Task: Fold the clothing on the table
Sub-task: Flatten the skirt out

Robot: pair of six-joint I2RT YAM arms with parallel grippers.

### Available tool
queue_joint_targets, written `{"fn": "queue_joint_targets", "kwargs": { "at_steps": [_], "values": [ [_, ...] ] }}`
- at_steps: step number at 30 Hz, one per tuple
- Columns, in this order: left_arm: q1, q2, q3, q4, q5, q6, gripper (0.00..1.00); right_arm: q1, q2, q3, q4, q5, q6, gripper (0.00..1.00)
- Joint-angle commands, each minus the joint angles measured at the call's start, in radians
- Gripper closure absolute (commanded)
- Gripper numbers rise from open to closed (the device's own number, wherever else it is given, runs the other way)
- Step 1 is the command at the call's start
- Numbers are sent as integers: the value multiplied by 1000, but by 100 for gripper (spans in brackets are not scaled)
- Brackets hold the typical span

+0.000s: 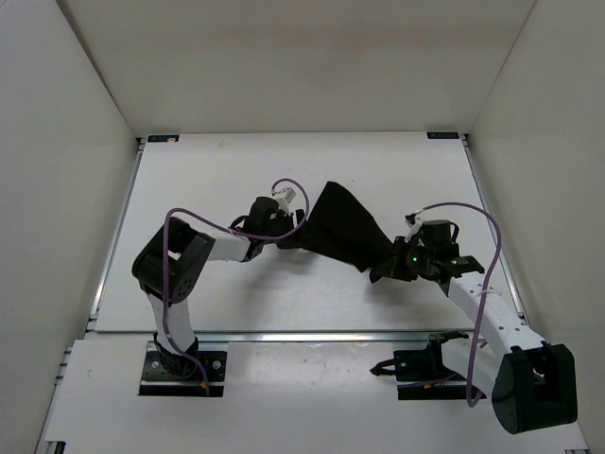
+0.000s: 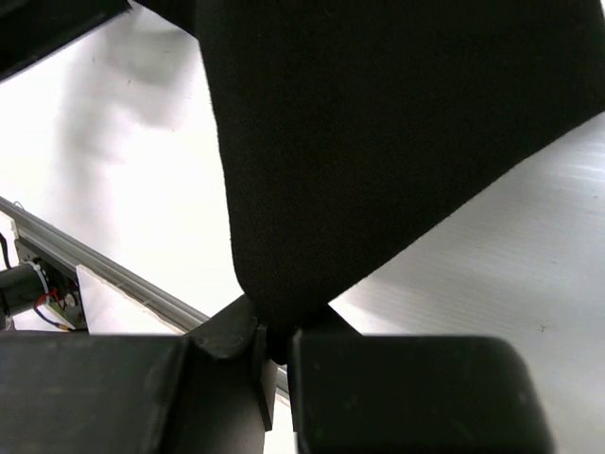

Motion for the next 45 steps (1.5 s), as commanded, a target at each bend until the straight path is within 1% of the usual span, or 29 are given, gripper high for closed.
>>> {"fn": "queue_joint_targets", "kwargs": {
  "at_steps": [1,2,3,4,5,7,8,10,11,13,17,19,20,21,24,25,27,28,30,33,36,38,40,41,43,44,45],
  "values": [
    [-22,16,32,-9,8,-16,29,-16,5,53,8,-9,-23,100],
    [-25,16,26,-10,9,-16,31,-23,13,55,6,-6,-26,100],
    [-25,13,32,-10,12,-15,35,-24,7,59,8,-11,-26,100],
    [-22,21,30,-9,12,-24,42,-27,10,61,8,-12,-25,100],
    [-19,20,32,-10,19,-30,46,-32,10,64,8,-15,-31,100],
    [-8,30,35,-2,43,-41,56,-35,19,78,5,-9,-37,100],
    [-11,30,32,2,32,-49,58,-36,16,85,0,-17,-32,100],
    [-13,26,38,2,35,-53,76,-43,24,104,-6,-8,-40,100],
    [-14,27,49,-7,46,-56,80,-50,27,108,-6,-15,-51,100],
    [-14,23,58,-21,42,-59,100,-49,28,130,-17,-14,-65,100],
    [7,-51,55,-111,39,-27,100,-96,57,171,-38,-18,-86,100],
    [25,-109,40,-174,19,0,100,-165,67,194,-46,-34,-103,100],
    [42,-156,35,-217,-7,25,100,-194,71,210,-45,-49,-104,99],
    [52,-187,24,-252,-11,34,100,-225,79,231,-51,-57,-121,100],
    [113,-348,18,-353,-7,69,100,-271,116,309,-71,-54,-131,100],
    [130,-376,17,-366,-6,79,100,-274,125,337,-81,-58,-126,100],
    [153,-494,20,-458,-46,103,100,-251,153,358,-68,-49,-126,100],
    [157,-528,15,-498,-58,121,100,-233,159,351,-58,-34,-121,100],
    [158,-624,23,-548,-80,131,100,-207,168,323,-37,-31,-100,100],
    [170,-694,6,-594,-95,134,100,-176,147,241,41,-64,-51,100],
    [153,-743,-45,-613,-104,128,100,-173,104,162,110,-72,-8,100],
    [153,-747,-103,-593,-100,108,100,-170,81,98,174,-115,18,100],
    [156,-734,-137,-564,-95,91,100,-168,90,81,198,-138,20,100],
    [161,-720,-138,-556,-93,89,100,-173,103,95,195,-140,14,100],
    [179,-638,-91,-547,-92,94,100,-187,206,159,170,-172,-14,100],
    [187,-605,-29,-561,-95,108,100,-202,235,250,147,-198,-31,100],
    [205,-538,63,-571,-80,120,100,-204,304,367,129,-213,-54,100]
  ]
}}
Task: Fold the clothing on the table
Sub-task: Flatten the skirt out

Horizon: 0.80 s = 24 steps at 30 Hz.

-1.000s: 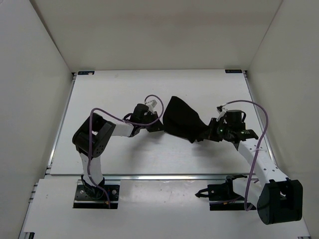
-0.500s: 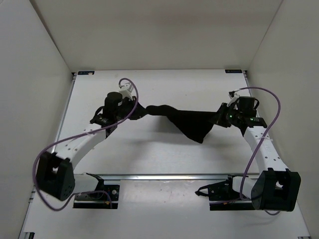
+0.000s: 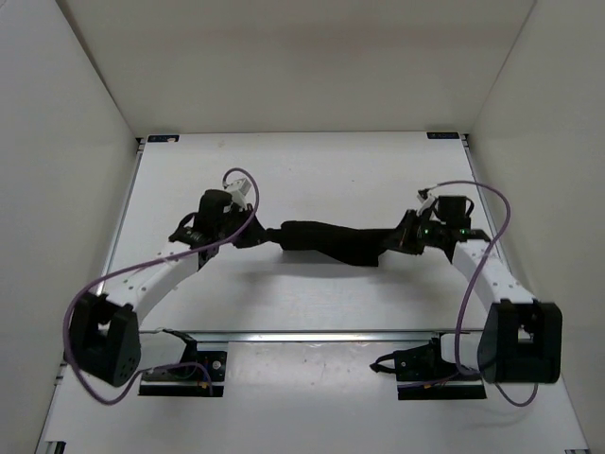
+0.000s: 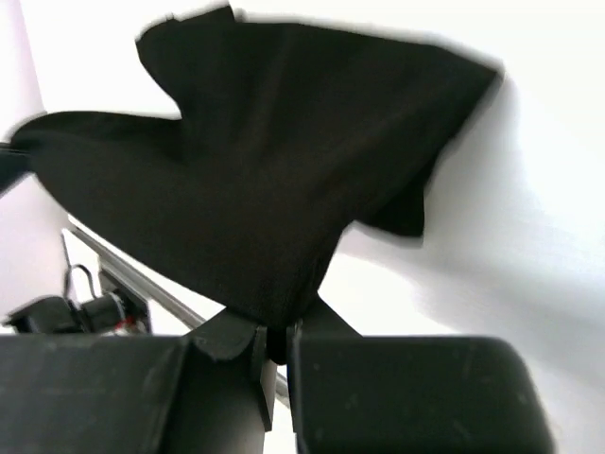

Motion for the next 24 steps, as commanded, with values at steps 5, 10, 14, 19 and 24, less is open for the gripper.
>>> {"fn": "queue_joint_targets", "kwargs": {
  "at_steps": [5,10,14,19,24],
  "values": [
    [115,352,708,-147,42,45,100,-27,368,870,-219,22,-111,100],
    [83,449,1206,-273,-48,111,100,-91,461,1285,-301,27,-93,100],
    [47,353,973,-210,-104,142,100,-128,332,939,-151,5,-91,100],
    [0,146,490,-67,-136,122,100,-138,121,399,60,2,-67,100],
    [-126,-7,138,-69,-196,87,100,-72,-41,-121,183,30,14,100]
  ]
}}
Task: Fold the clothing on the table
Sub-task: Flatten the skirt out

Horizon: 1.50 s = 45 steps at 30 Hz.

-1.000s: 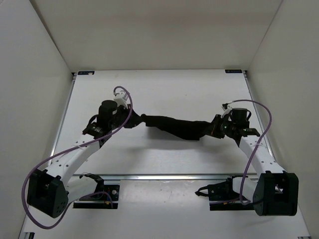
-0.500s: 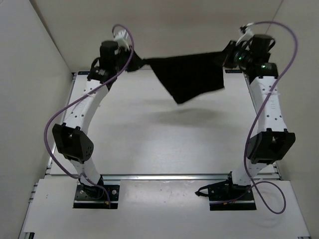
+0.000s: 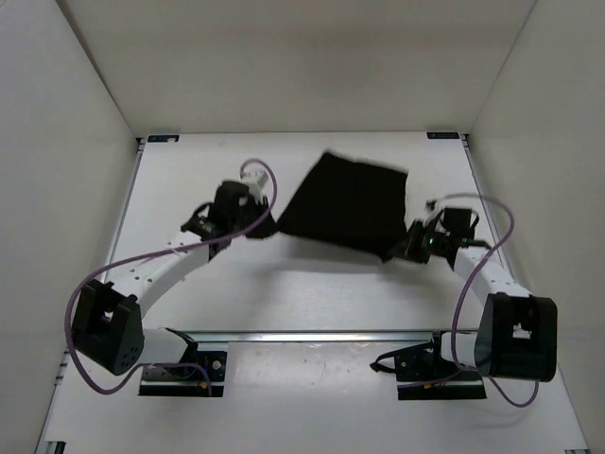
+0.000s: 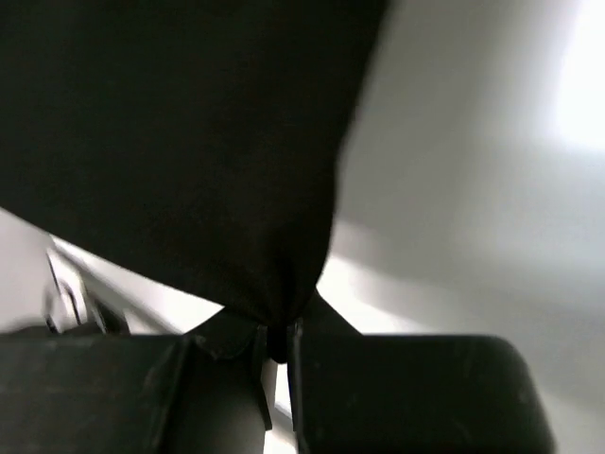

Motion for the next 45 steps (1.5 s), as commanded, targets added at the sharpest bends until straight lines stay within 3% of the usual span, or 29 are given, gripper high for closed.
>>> {"fn": "queue_joint_targets", "kwargs": {
  "at_steps": [1,6,9,12,16,24,28,32,34,37,39,45],
  "values": [
    [-70,-158,-193,-27,-89,-32,100,65,-148,-206,100,47,51,100],
    [-168,-377,-423,-75,-93,-151,100,294,-337,-371,40,156,197,100],
    [-121,-534,-434,-163,-89,-172,100,316,-498,-411,9,154,276,100],
    [-44,-570,-401,-167,-80,-146,100,238,-534,-409,6,121,255,100],
    [4,-442,-318,-119,-28,-105,100,77,-423,-344,17,-11,157,100],
    [12,-84,-56,-18,-38,-40,100,72,-139,-71,92,-36,117,100],
    [44,87,179,-82,-27,-10,100,55,52,239,-17,-80,71,100],
    [64,119,409,-142,-61,18,100,56,100,530,-92,-25,39,100],
    [68,93,475,-159,-112,33,100,47,86,582,-68,-24,47,100],
    [64,34,495,-165,-173,61,100,7,34,511,9,-73,70,100],
    [56,-6,446,-152,-190,72,100,-3,0,374,52,-80,85,100],
    [-7,-147,41,-89,-164,24,100,42,-77,-27,139,-76,77,100]
  ]
}}
